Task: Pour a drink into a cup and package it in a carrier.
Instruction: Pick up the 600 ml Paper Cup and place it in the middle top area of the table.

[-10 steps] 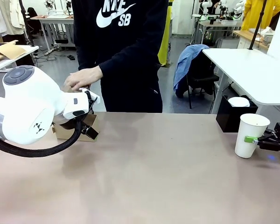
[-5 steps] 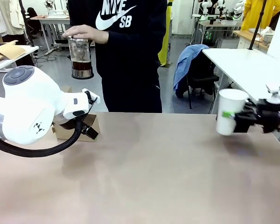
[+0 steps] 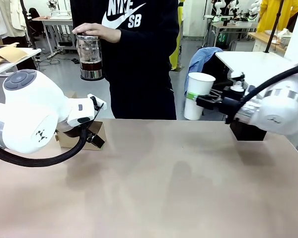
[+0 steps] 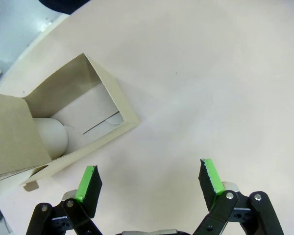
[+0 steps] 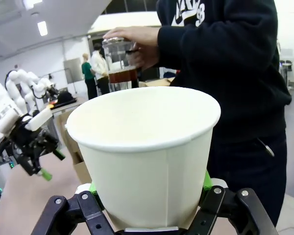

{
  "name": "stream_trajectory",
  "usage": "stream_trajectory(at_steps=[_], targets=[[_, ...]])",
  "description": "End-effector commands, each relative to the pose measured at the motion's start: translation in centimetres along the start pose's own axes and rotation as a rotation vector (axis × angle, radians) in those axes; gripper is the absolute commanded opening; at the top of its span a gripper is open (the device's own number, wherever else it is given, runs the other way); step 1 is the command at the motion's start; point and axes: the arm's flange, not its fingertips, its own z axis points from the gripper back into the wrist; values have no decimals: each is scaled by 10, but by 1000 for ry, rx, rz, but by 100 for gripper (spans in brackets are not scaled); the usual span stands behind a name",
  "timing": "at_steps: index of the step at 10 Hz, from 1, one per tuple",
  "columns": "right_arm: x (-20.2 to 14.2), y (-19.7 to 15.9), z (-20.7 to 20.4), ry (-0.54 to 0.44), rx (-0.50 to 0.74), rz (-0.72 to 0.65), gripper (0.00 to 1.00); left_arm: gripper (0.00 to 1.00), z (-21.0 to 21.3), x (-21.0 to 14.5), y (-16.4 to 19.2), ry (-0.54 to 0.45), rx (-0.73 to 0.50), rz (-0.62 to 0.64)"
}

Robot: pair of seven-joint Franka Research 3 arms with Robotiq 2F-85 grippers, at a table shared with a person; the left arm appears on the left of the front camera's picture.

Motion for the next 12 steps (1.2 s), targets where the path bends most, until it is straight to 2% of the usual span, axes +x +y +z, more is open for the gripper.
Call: stream_trajectory(at_steps=[1, 3, 6, 9, 10, 11, 12], targets=[[-21, -15, -36, -14, -42, 106, 80, 100, 0, 0, 0, -1, -1, 3], [-51, -24, -71, 14, -32, 126, 80, 100, 0, 0, 0, -1, -1, 3], [-86, -31, -93, 42, -12, 118, 80, 100, 0, 0, 0, -1, -1, 3], [-83, -35, -88, 6, 10, 83, 80, 100, 0, 0, 0, -1, -1, 3], [-79, -37, -84, 12, 51, 11, 80, 100, 0, 0, 0, -1, -1, 3], [-92, -33, -87, 40, 26, 85, 80, 100, 0, 0, 0, -1, -1, 3], [-92, -33, -87, 40, 26, 85, 80, 100, 0, 0, 0, -1, -1, 3]])
